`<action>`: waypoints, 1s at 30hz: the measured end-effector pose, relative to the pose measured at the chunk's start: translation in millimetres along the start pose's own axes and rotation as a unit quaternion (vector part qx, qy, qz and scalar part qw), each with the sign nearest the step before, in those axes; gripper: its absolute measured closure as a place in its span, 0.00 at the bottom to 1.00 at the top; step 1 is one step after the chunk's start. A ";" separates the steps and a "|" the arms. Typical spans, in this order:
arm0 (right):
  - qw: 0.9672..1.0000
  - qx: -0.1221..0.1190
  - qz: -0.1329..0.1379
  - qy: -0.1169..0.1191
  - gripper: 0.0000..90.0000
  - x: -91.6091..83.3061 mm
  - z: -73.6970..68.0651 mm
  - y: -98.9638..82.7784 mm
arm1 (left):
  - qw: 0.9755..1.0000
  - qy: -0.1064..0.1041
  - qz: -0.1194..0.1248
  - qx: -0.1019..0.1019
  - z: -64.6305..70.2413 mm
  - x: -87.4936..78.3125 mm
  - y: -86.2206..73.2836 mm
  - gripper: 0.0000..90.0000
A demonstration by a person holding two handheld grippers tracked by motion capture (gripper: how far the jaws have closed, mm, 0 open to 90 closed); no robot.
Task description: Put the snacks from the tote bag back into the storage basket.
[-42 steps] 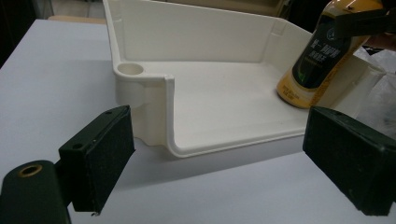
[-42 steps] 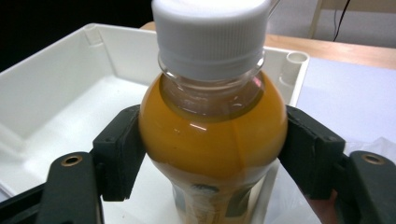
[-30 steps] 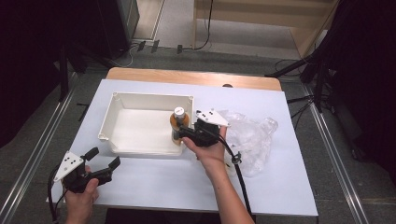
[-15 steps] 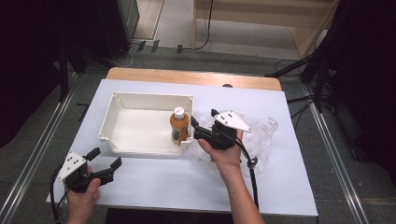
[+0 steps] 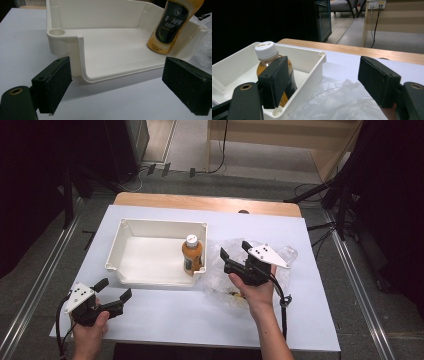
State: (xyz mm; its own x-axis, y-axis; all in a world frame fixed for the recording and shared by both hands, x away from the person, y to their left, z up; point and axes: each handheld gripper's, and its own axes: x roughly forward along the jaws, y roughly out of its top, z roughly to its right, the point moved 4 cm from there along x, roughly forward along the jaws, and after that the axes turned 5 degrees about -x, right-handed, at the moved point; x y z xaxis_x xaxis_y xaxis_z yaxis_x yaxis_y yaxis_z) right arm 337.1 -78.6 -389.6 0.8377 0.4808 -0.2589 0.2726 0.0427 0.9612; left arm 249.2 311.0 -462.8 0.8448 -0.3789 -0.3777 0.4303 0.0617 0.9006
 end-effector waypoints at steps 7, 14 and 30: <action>1.000 0.002 -0.003 -0.009 0.28 -10.0 12.4 -8.6 | 1.000 0.002 0.001 -0.002 -1.3 -0.2 0.1 0.10; 1.000 0.006 0.001 -0.018 0.28 -22.1 23.1 -15.4 | 1.000 0.001 0.000 -0.002 -1.0 0.3 0.0 0.10; 0.999 0.018 -0.006 -0.041 0.28 -45.1 50.6 -36.3 | 1.000 0.004 -0.001 0.006 3.2 0.6 -0.9 0.10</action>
State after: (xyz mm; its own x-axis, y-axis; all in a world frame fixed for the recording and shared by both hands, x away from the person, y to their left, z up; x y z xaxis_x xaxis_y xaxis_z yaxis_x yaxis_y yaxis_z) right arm 313.4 -146.2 -417.6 0.8701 0.4064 -0.2790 0.2983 0.0165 0.9543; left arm 248.3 307.8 -463.2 0.8463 -0.3722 -0.3811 0.4284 0.0501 0.9022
